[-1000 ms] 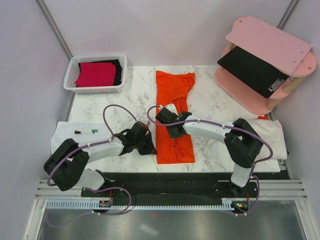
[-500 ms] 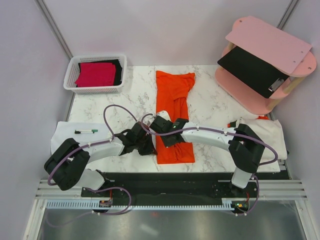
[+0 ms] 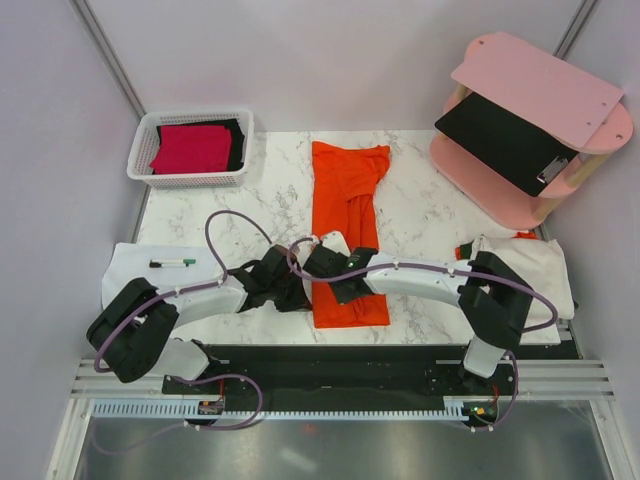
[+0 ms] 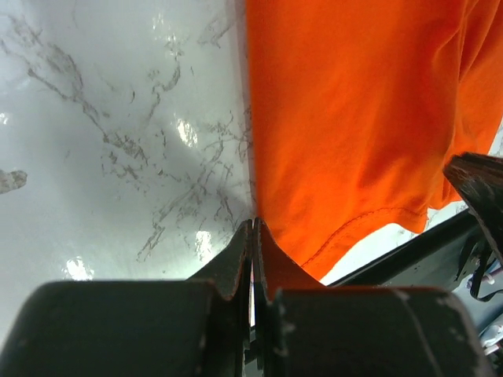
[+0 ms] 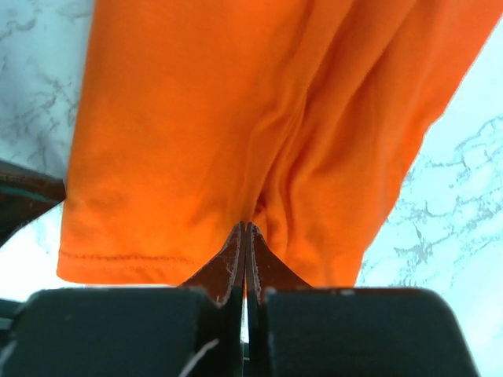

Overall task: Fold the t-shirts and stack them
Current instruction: Rotate the tshirt 90 degrees, then grab the bottom of the folded rectangular tshirt with both arms

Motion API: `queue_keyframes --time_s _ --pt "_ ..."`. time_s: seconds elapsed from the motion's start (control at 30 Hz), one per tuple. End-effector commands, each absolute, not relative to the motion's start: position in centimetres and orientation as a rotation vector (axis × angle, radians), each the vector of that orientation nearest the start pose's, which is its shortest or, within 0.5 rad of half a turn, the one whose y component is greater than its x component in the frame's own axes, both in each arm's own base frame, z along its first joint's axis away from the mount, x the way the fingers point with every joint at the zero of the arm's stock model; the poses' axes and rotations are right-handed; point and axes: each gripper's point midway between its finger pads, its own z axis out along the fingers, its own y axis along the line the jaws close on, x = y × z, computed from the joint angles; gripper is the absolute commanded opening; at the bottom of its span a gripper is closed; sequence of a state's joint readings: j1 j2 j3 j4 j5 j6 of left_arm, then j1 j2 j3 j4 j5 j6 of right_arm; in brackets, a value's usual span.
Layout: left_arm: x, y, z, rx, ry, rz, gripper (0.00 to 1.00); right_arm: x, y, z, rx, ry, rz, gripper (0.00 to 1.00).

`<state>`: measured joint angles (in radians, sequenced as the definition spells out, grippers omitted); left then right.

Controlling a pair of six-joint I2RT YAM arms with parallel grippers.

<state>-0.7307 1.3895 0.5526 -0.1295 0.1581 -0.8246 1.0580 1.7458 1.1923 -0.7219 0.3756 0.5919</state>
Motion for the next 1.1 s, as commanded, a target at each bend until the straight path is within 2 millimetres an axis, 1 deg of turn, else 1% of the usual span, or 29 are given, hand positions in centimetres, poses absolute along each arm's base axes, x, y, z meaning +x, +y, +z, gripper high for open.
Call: queue_keyframes --time_s 0.0,0.03,0.07,0.1,0.13,0.17,0.2,0.23,0.27,0.3,0.33,0.37,0.4,0.43,0.47,0.53,0.57,0.6,0.63,0.67,0.7,0.73,0.77,0.8,0.83,0.87,0.93,0.97,1.07 --pt "18.4 -23.8 2.7 -0.047 2.662 -0.757 0.02 21.9 27.3 10.5 -0.344 2.410 0.085 0.00" --pt "18.1 -23.5 2.4 -0.045 2.671 -0.747 0.02 22.0 26.9 11.3 -0.293 2.382 0.101 0.00" --pt "17.9 -23.3 2.3 -0.046 2.671 -0.744 0.02 22.1 26.2 12.9 -0.233 2.340 0.137 0.00" --pt "17.6 -23.0 2.1 -0.049 2.675 -0.739 0.04 22.0 24.8 12.8 -0.201 2.322 0.105 0.01" --pt "17.5 -22.9 2.0 -0.049 2.677 -0.738 0.07 21.9 24.0 13.2 -0.171 2.307 0.110 0.02" --pt "17.4 -22.7 1.8 -0.048 2.679 -0.733 0.14 21.8 23.2 14.8 -0.094 2.273 0.169 0.04" --pt "17.0 -22.4 1.5 -0.050 2.687 -0.725 0.19 21.4 21.8 14.1 -0.067 2.275 0.148 0.08" --pt "17.0 -22.3 1.5 -0.053 2.683 -0.724 0.28 21.2 21.0 14.3 -0.039 2.268 0.155 0.12" --pt "16.9 -22.1 1.4 -0.054 2.684 -0.721 0.55 21.2 19.9 15.2 0.015 2.246 0.193 0.16" --pt "16.7 -21.9 1.2 -0.059 2.688 -0.717 0.67 20.7 18.9 14.3 0.054 2.261 0.192 0.32" --pt "16.6 -21.9 1.3 -0.061 2.687 -0.723 0.70 20.2 18.6 13.9 0.067 2.282 0.216 0.39" --pt "16.5 -22.0 1.3 -0.061 2.687 -0.734 0.72 19.9 17.5 13.3 0.097 2.288 0.228 0.46" --pt "16.3 -22.0 1.2 -0.071 2.694 -0.739 0.72 19.5 17.3 12.8 0.137 2.300 0.252 0.55" --pt "16.3 -22.2 1.2 -0.073 2.690 -0.749 0.73 19.1 17.1 12.2 0.155 2.317 0.270 0.57" --pt "16.2 -22.4 1.3 -0.072 2.690 -0.768 0.73 18.4 16.6 10.9 0.175 2.353 0.286 0.58" --pt "15.9 -22.5 1.2 -0.088 2.696 -0.780 0.73 17.6 16.4 9.6 0.224 2.391 0.307 0.59" --pt "15.9 -22.6 1.2 -0.091 2.696 -0.787 0.73 16.9 15.9 8.2 0.242 2.428 0.309 0.59" --pt "15.7 -22.6 1.1 -0.098 2.702 -0.787 0.83 16.6 15.9 7.6 0.272 2.444 0.328 0.58" --pt "15.6 -22.6 1.0 -0.097 2.704 -0.790 0.84 16.6 16.3 7.6 0.298 2.432 0.382 0.58" --pt "15.6 -22.7 1.0 -0.097 2.705 -0.797 0.82 16.1 15.9 6.2 0.317 2.456 0.383 0.57" --pt "15.5 -22.8 1.0 -0.100 2.706 -0.802 0.81 15.6 16.3 5.8 0.327 2.475 0.431 0.57" --pt "15.5 -22.9 0.9 -0.100 2.706 -0.805 0.79 15.8 16.8 5.9 0.353 2.457 0.489 0.56" --pt "15.4 -23.1 1.0 -0.095 2.707 -0.819 0.75 15.5 16.3 4.7 0.381 2.470 0.490 0.56" --pt "15.4 -23.3 1.0 -0.094 2.708 -0.825 0.75 15.2 16.7 4.5 0.387 2.483 0.531 0.55" --pt "15.2 -23.5 1.0 -0.089 2.711 -0.836 0.75 15.5 17.3 4.8 0.405 2.456 0.591 0.55" --pt "15.1 -23.6 0.9 -0.084 2.716 -0.837 0.73 15.4 17.1 4.0 0.421 2.465 0.594 0.55" --pt "15.0 -24.0 0.9 -0.082 2.723 -0.848 0.71 15.6 17.9 4.2 0.422 2.446 0.661 0.55" --pt "14.9 -24.1 0.9 -0.088 2.726 -0.852 0.71 15.6 17.8 4.0 0.423 2.445 0.657 0.55" --pt "14.6 -24.4 0.6 -0.084 2.743 -0.848 0.68 15.9 18.7 4.0 0.417 2.437 0.706 0.55"
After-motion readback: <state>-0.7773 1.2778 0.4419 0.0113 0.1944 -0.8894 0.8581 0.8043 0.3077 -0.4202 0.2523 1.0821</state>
